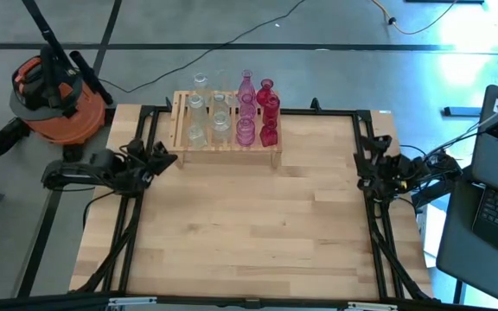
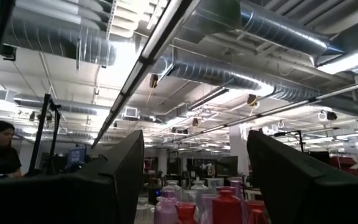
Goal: Sort vases onto shelf
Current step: Return to Home Position
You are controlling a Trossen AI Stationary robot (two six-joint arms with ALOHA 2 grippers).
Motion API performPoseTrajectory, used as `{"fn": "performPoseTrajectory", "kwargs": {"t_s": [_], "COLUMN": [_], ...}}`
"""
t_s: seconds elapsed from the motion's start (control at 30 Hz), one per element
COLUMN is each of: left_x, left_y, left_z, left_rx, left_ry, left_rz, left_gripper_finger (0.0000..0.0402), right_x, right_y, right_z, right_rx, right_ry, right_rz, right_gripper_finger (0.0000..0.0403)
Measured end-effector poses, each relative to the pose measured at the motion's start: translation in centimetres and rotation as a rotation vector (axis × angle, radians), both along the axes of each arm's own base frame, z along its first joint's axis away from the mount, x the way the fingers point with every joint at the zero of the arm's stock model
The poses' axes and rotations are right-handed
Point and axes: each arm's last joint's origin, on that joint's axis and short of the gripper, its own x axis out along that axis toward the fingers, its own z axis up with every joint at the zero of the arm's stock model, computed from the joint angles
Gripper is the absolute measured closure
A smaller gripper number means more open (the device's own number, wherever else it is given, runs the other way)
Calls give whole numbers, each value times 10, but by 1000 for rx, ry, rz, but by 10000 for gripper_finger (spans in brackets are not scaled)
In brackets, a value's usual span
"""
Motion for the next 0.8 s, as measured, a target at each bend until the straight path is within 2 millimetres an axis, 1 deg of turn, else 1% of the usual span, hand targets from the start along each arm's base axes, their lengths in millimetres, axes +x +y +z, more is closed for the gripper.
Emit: {"fn": "performPoseTrajectory", "kwargs": {"t_s": [0.2, 0.4, 0.47, 0.57, 0.67, 0.8], "left_x": [6, 7, 7, 8, 10, 13], "left_y": [-2, -6, -8, -11, -14, -16], "left_z": [-21, -24, -24, -26, -32, -47], "left_rx": [-22, -34, -27, -7, 19, 44], "left_ry": [-21, 15, 16, 37, 103, 262], "left_rz": [-13, -69, -104, -168, -228, -261], "left_gripper_finger": [402, 402, 402, 402, 402, 402], "right_x": [2, 1, 3, 7, 14, 21], "right_y": [1, 0, 1, 2, 3, 6], "right_z": [-3, -2, -4, -9, -19, -34], "right_rx": [-1, 8, 4, 3, -24, -84], "right_ry": [15, 6, 30, 106, 234, 400], "right_rz": [5, 1, 5, -5, -30, -14], "right_gripper_finger": [162, 162, 162, 162, 162, 162]}}
